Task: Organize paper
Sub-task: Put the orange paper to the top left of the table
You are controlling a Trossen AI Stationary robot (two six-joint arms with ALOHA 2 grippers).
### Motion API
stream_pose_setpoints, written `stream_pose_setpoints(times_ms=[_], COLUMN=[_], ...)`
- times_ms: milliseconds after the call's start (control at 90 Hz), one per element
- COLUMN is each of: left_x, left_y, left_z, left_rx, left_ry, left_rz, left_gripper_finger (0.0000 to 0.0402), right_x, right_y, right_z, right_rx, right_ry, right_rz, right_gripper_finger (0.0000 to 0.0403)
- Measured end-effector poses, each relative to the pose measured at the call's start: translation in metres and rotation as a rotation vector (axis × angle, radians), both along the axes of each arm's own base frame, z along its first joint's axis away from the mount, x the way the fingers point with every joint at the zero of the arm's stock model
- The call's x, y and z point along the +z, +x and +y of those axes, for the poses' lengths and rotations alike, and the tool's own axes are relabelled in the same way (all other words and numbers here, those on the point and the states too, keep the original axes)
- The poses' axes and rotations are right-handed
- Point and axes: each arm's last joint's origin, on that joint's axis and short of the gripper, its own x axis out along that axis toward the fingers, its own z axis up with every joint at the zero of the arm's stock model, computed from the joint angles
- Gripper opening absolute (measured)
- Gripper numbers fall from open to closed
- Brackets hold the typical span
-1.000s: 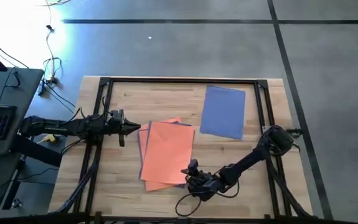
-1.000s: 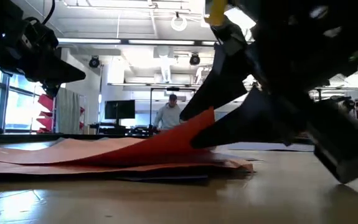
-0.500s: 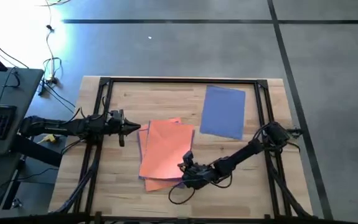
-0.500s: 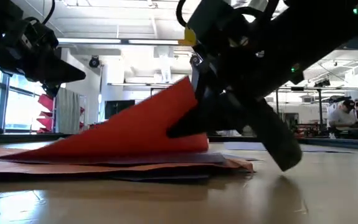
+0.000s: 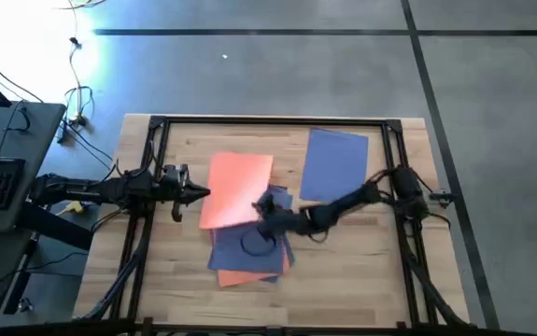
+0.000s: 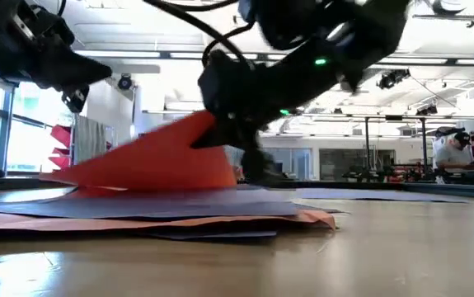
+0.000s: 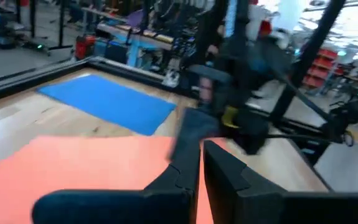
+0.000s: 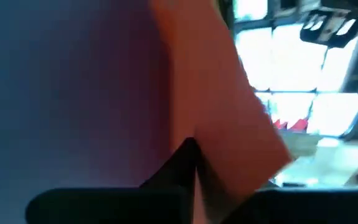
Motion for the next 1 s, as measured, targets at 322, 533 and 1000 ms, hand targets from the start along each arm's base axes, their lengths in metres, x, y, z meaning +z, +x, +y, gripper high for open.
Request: stream_pose_setpoints(times_ms=[322,533,1000], left_x=[0.005,0.013,0.016], left_y=[0.000,0.000,-0.001], left_z=[0.000,0.001,0.001], left_rx=[-0.004,0.024,0.025], left_ry=[0.009,0.062,0.113], left_rz=[-0.015,-0.091,-0.122], left_gripper_finger=[0.0000,0.0000,0.0000], right_x=[0.019,0.042,-0.020], right_y=[0.014,0.038,0.100], right_z=[-0.082,-0.097,-0.094], right_rx=[0.170,0.174,0.199], right_ry=[0.022,0.119,0.181], right_rz=[-0.133,-0.243,0.006], right_gripper_finger=[0.0000,0.0000,0.0000])
